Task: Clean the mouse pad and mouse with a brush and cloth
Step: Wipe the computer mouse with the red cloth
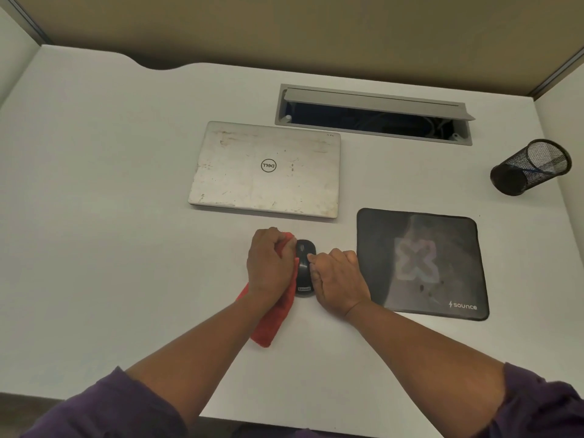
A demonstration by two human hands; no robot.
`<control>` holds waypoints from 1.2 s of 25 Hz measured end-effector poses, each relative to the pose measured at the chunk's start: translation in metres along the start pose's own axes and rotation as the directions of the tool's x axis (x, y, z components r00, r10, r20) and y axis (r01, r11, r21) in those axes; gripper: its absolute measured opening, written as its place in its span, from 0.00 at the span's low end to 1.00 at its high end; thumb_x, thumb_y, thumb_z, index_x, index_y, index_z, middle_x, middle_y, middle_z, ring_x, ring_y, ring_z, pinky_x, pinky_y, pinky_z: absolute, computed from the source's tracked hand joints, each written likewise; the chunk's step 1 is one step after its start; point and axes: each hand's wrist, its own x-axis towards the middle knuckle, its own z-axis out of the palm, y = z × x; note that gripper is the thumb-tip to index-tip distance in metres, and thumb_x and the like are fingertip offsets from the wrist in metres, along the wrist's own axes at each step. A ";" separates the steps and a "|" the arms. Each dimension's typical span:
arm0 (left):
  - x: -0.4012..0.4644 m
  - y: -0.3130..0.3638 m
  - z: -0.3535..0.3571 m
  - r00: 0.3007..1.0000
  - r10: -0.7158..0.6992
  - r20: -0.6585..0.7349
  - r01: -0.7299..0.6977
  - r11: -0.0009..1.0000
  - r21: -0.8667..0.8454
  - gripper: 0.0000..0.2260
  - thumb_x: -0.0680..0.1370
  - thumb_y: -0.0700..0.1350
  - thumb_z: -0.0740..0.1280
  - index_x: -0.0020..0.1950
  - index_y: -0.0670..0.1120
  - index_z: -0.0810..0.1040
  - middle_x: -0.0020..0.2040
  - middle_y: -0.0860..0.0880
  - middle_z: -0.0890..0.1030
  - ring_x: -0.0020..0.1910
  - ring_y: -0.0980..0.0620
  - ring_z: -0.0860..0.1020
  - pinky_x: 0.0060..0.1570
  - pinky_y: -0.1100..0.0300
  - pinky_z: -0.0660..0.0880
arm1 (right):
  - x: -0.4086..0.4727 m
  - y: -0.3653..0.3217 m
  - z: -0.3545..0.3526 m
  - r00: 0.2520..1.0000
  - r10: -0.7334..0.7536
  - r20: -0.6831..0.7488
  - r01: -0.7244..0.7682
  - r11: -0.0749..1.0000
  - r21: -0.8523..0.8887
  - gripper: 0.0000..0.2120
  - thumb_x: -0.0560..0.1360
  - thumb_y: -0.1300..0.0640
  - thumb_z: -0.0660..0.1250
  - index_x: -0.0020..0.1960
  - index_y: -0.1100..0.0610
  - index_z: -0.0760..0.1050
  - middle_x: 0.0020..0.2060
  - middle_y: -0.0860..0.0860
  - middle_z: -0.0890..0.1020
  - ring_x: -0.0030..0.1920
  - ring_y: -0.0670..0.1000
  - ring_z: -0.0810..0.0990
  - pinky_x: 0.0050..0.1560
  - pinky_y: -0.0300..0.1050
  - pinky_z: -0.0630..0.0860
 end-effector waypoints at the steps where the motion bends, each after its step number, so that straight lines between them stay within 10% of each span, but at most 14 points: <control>1: -0.008 -0.003 0.000 1.000 0.031 0.001 -0.031 0.999 -0.018 0.07 0.78 0.45 0.71 0.45 0.55 0.75 0.48 0.57 0.75 0.47 0.62 0.74 0.46 0.77 0.65 | 0.001 0.000 0.000 1.000 0.000 0.001 0.000 1.000 -0.001 0.11 0.79 0.53 0.53 0.55 0.54 0.72 0.38 0.51 0.77 0.39 0.56 0.73 0.47 0.52 0.61; 20: -0.060 -0.031 -0.028 0.868 0.442 0.227 -0.473 0.874 0.109 0.12 0.67 0.34 0.78 0.47 0.44 0.82 0.50 0.48 0.80 0.45 0.47 0.76 0.46 0.57 0.75 | 0.001 -0.001 0.004 1.000 0.029 -0.001 -0.029 0.999 -0.044 0.13 0.80 0.52 0.51 0.55 0.54 0.72 0.39 0.52 0.78 0.39 0.56 0.73 0.47 0.50 0.60; 30: -0.048 -0.025 -0.041 0.972 0.151 0.181 -0.179 0.972 0.152 0.11 0.71 0.37 0.75 0.43 0.53 0.80 0.43 0.58 0.78 0.43 0.52 0.78 0.47 0.56 0.75 | 0.000 -0.002 0.003 0.999 0.048 -0.015 -0.049 0.997 -0.052 0.14 0.80 0.52 0.51 0.55 0.55 0.73 0.39 0.52 0.78 0.39 0.56 0.73 0.47 0.49 0.60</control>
